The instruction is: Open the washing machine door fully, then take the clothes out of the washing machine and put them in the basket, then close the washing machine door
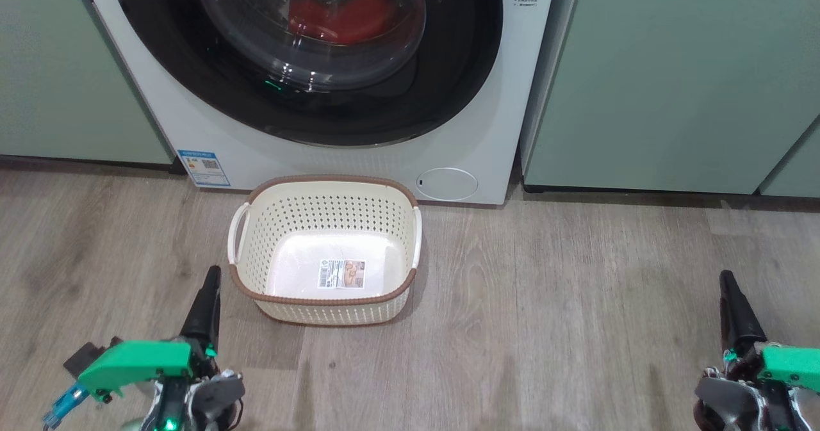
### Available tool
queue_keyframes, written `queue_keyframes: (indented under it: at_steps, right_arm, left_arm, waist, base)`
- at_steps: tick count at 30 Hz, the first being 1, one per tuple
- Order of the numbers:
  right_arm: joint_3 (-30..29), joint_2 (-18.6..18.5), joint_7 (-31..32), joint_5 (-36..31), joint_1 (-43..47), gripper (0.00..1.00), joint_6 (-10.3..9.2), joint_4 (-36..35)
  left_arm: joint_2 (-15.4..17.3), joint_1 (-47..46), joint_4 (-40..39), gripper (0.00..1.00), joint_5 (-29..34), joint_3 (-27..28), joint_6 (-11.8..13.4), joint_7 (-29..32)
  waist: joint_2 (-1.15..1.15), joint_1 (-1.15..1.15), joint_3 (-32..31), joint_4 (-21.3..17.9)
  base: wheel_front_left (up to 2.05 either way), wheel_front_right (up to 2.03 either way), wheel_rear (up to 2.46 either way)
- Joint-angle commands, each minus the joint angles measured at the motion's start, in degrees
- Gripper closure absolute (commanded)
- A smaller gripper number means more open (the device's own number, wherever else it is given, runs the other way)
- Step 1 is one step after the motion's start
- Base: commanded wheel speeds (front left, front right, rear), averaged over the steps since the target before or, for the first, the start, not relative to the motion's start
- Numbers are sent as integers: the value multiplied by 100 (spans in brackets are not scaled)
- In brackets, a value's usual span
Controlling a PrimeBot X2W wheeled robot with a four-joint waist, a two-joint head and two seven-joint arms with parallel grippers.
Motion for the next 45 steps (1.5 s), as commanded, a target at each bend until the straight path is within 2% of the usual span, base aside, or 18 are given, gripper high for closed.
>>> queue_keyframes:
  at_steps: [1,16,17,22,33,45]
  right_arm:
    - [115,-6,31,36,-255,100,-3,-220]
    - [115,-6,31,36,-255,100,-3,-220]
    - [2,0,-1,1,-1,0,0,-1]
    - [14,20,-3,-1,224,0,1,482]
    - [168,18,-189,-103,166,0,1,364]
    - [232,15,-391,-745,103,0,0,166]
  left_arm:
    - [31,-316,-204,100,-25,179,4,32]
    - [31,-316,-204,100,-25,179,4,32]
    - [0,-1,-1,0,2,0,0,-2]
    - [-30,333,455,0,1,-10,1,-2]
    - [-24,251,367,0,296,5,1,-188]
    - [-18,182,127,0,1088,36,2,-390]
  waist:
    - [0,0,0,0]
    - [0,0,0,0]
    - [0,0,0,0]
    - [0,0,1,0]
    - [0,0,18,-3]
    - [0,0,39,-6]
  base:
    - [0,0,0]
    - [0,0,0]
    - [0,0,0]
    - [0,0,0]
    - [0,0,0]
    - [0,0,0]
